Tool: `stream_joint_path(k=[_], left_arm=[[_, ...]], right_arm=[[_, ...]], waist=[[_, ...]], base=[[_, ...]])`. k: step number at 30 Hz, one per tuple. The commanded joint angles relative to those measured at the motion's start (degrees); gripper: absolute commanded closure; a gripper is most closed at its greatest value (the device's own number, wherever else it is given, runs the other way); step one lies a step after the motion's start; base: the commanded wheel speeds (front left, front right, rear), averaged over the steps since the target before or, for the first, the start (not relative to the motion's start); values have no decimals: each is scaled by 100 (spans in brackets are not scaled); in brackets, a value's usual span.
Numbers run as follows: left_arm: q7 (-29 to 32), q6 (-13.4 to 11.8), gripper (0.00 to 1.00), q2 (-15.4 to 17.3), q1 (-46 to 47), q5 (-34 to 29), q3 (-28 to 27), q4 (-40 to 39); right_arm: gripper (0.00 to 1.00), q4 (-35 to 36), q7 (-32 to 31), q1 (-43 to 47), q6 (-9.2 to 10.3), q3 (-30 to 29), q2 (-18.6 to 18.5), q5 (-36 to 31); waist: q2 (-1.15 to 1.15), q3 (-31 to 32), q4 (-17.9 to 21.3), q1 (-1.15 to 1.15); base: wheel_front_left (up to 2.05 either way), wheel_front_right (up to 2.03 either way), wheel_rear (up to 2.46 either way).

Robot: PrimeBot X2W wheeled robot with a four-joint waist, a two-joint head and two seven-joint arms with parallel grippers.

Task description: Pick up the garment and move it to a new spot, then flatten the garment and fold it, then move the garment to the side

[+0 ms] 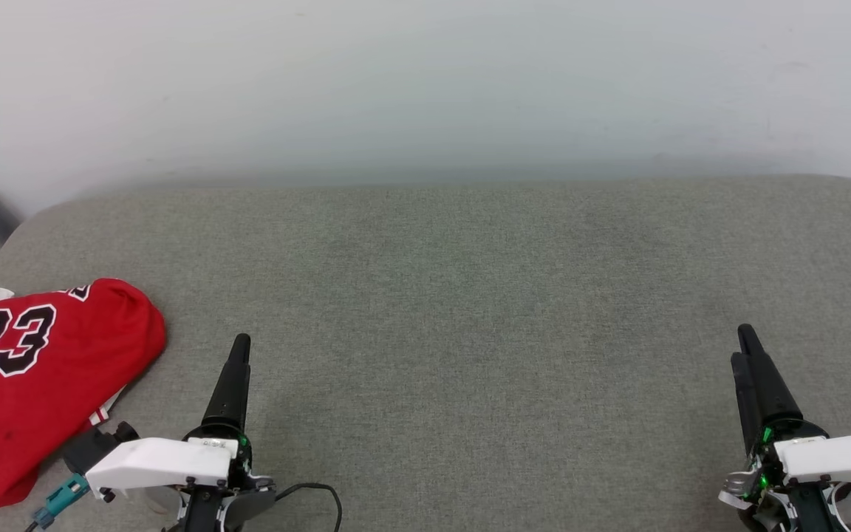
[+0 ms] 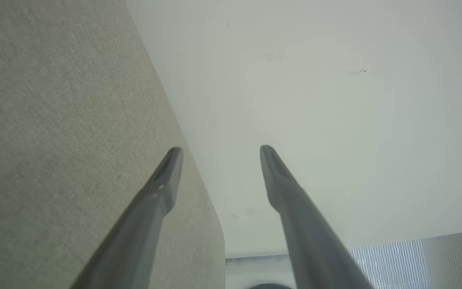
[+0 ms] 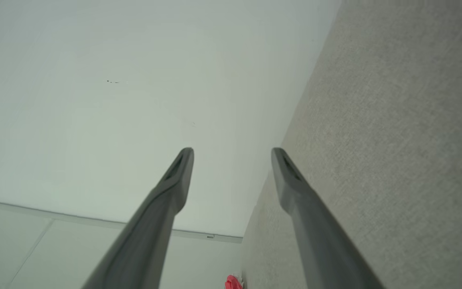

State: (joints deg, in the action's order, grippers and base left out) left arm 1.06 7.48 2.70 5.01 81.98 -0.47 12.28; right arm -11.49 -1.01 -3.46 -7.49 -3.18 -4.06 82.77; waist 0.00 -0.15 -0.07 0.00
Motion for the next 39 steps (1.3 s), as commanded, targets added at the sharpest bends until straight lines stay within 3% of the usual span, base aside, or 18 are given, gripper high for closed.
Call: stream_joint_path(k=[1, 23, 39], left_arm=[[-72, 2, 0, 12, 158, -318, 36, -160], [-523, 1, 0, 28, 103, -3193, 275, -449], [-810, -257, 0, 107, 115, -4781, 539, -418]], right_arm=[[0, 156, 69, -60, 0, 55, -98, -301], [0, 547, 181, 41, 0, 141, -126, -3192], [0, 803, 4, 136, 0, 226, -69, -4820]], waist=[[0, 4, -2, 0], [0, 20, -50, 0], [0, 22, -71, 0]], base=[[0, 0, 0], [0, 0, 0], [0, 0, 0]])
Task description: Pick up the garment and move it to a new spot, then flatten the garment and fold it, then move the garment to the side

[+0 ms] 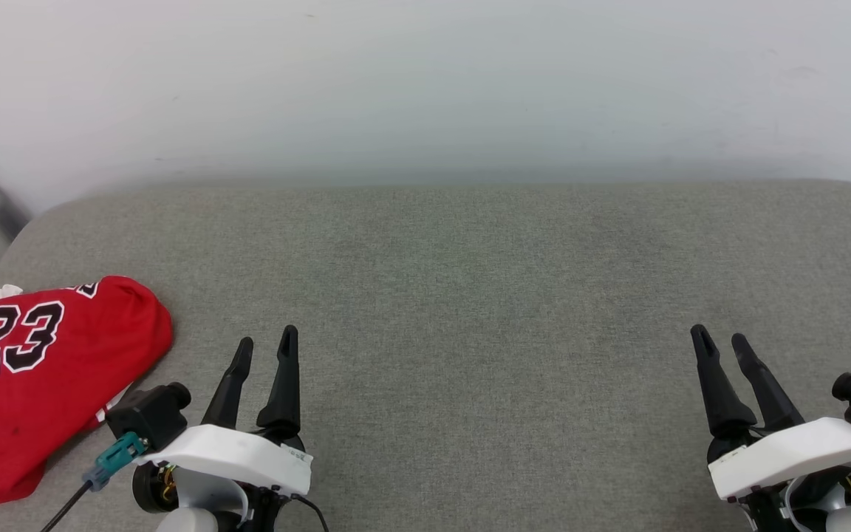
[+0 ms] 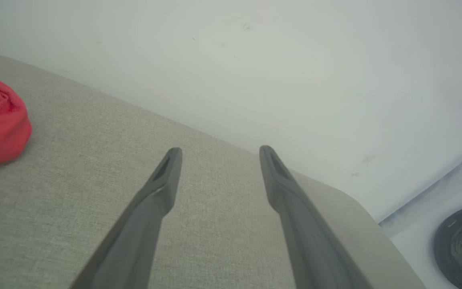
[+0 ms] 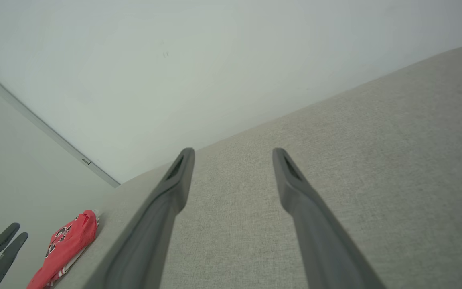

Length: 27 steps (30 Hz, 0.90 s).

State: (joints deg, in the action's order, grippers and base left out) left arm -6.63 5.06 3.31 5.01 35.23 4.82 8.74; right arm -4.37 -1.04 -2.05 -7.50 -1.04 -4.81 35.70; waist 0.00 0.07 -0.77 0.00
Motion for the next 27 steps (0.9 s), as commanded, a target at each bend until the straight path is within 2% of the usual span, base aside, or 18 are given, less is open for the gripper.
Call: stream_joint_path(k=[1, 13, 27], left_arm=[[-57, -26, 0, 54, 119, -176, 27, -62], [-241, -187, 0, 131, 148, -949, 183, -5], [-435, -254, 0, 172, 132, -1622, 303, 100]], right_arm=[[0, 104, 2, 2, 1, 16, 9, -195], [0, 239, -75, 76, 1, -78, 78, -1119], [0, 509, -20, 267, 2, -172, 175, -2032]], waist=[[0, -1, -3, 0], [0, -2, -69, 0], [0, 33, -94, 0]], base=[[0, 0, 0], [0, 0, 0], [0, 0, 0]])
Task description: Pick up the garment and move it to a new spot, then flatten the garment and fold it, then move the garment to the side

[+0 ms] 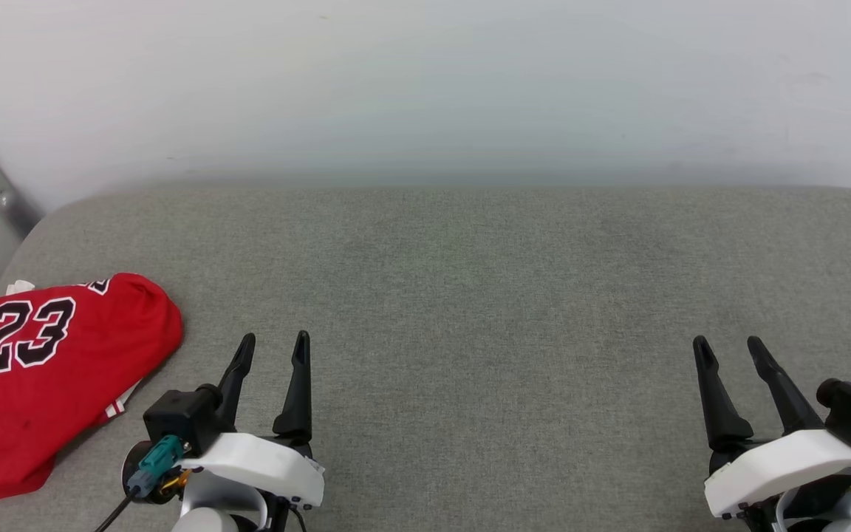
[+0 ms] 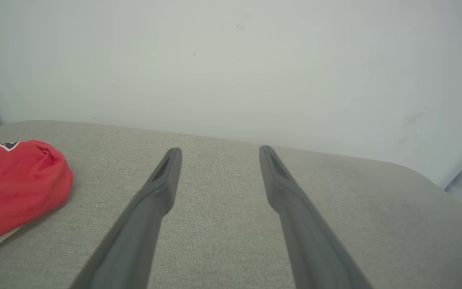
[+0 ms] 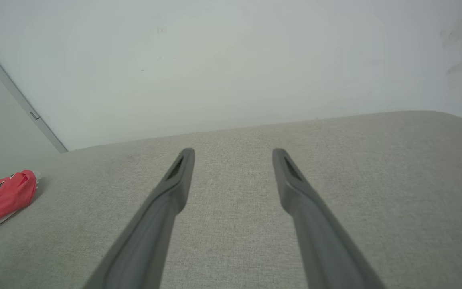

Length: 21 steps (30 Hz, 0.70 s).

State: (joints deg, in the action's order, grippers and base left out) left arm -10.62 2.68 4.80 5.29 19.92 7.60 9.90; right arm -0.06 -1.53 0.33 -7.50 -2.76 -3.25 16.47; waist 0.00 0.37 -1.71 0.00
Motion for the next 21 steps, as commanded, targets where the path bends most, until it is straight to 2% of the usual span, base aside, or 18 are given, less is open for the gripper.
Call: stream_joint_path(k=[1, 21], left_arm=[[-51, -12, 0, 21, 96, -134, 28, -5], [-291, 67, 0, -72, 54, -850, 32, 238]], right_arm=[[0, 98, 35, 39, 2, 2, 22, -157], [0, 442, 105, 165, 2, 38, 43, -935]], waist=[[0, 9, -1, 0], [0, 61, -10, 0]], base=[[0, 0, 0], [0, 0, 0]])
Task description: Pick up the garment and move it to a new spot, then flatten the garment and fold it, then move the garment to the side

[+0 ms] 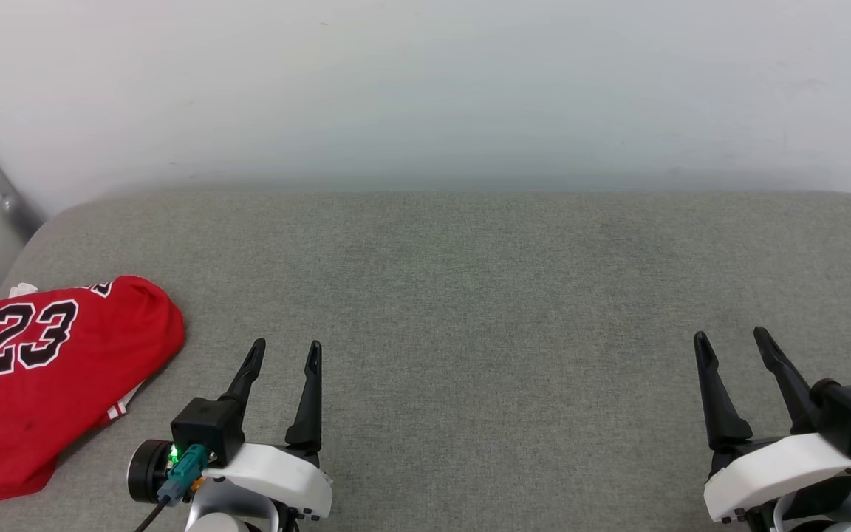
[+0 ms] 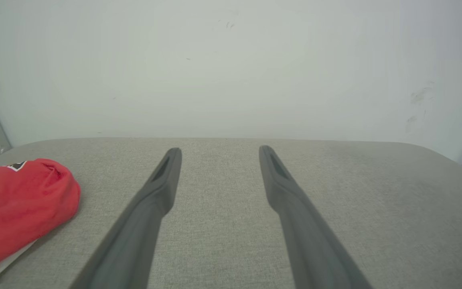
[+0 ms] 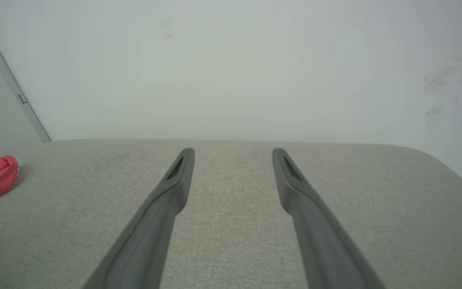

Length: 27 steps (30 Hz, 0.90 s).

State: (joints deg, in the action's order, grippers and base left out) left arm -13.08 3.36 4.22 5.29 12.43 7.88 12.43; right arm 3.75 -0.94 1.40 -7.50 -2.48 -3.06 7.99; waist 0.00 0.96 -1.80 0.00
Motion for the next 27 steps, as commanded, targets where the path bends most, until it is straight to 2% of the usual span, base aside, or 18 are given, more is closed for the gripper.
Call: stream_joint_path(k=[1, 17, 27], left_arm=[[-51, -1, 0, -19, 51, -131, -6, -8], [-220, -20, 0, -88, 60, -639, -53, 99], [-215, 6, 0, -114, 73, -578, -110, 139]], right_arm=[[0, 77, 42, 63, 2, 11, 24, -134], [0, 155, 123, 95, 2, -29, 27, -572], [0, 90, 147, 61, 2, -32, 26, -502]], waist=[[0, 3, -3, 0], [0, -3, -30, 0], [0, -18, -52, 0]], base=[[0, 0, 0], [0, 0, 0], [0, 0, 0]])
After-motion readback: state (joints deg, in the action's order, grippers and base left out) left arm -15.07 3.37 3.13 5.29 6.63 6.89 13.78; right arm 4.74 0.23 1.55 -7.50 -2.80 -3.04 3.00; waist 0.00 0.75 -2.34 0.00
